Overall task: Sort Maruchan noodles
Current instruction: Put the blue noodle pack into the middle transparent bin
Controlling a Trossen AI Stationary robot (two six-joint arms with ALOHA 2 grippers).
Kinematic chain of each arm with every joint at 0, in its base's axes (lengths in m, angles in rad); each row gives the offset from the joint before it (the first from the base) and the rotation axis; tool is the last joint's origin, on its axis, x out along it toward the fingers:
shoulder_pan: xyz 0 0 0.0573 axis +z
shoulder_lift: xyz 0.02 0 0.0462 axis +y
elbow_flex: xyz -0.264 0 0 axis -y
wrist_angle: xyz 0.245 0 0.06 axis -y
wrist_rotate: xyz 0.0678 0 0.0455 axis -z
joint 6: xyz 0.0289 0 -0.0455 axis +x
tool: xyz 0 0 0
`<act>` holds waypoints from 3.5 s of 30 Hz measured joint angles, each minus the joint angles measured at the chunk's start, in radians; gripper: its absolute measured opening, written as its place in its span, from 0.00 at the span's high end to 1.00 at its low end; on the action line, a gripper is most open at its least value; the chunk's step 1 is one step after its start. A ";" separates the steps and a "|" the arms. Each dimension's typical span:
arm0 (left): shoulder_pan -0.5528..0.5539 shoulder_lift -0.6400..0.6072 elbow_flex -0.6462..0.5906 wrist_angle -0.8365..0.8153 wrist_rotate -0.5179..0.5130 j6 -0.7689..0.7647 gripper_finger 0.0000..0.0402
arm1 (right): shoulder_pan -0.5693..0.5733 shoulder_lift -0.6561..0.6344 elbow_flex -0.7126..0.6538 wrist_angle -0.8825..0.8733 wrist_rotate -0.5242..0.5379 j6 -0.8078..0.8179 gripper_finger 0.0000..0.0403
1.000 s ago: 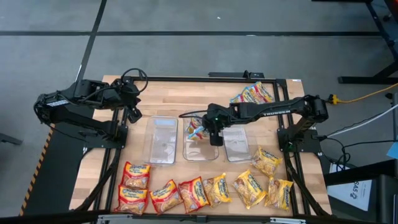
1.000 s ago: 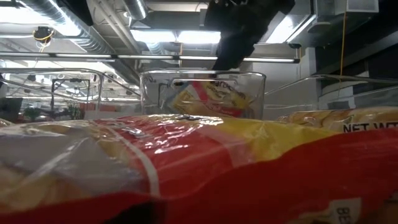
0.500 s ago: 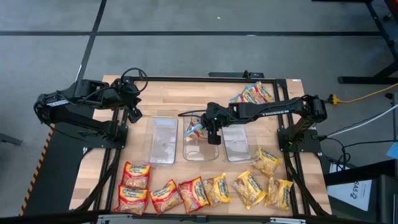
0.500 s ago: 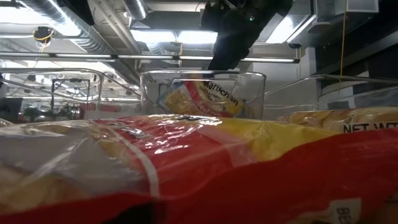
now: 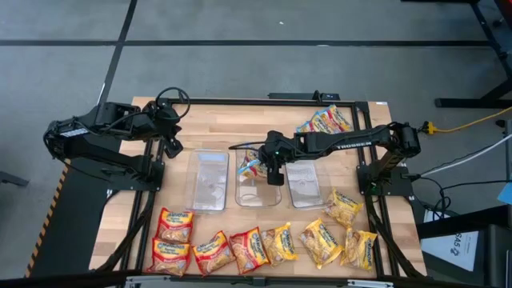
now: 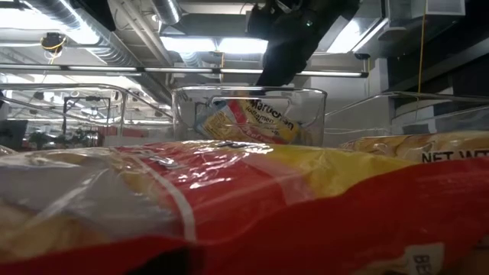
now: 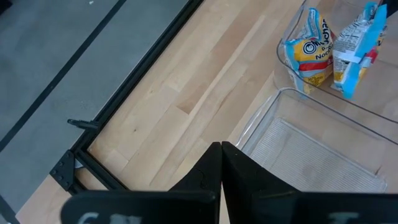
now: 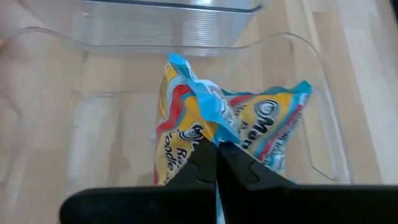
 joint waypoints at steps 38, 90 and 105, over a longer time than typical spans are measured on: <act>0.000 0.000 0.000 0.000 0.000 0.000 1.00 | -0.034 0.035 0.449 -0.813 0.861 0.310 0.80; 0.000 0.000 0.000 0.001 -0.009 -0.002 1.00 | -0.694 -0.261 -0.445 -0.165 0.105 0.391 0.56; 0.000 0.000 0.000 0.001 -0.009 -0.001 1.00 | -0.694 -0.248 -0.445 -0.135 0.084 0.389 0.96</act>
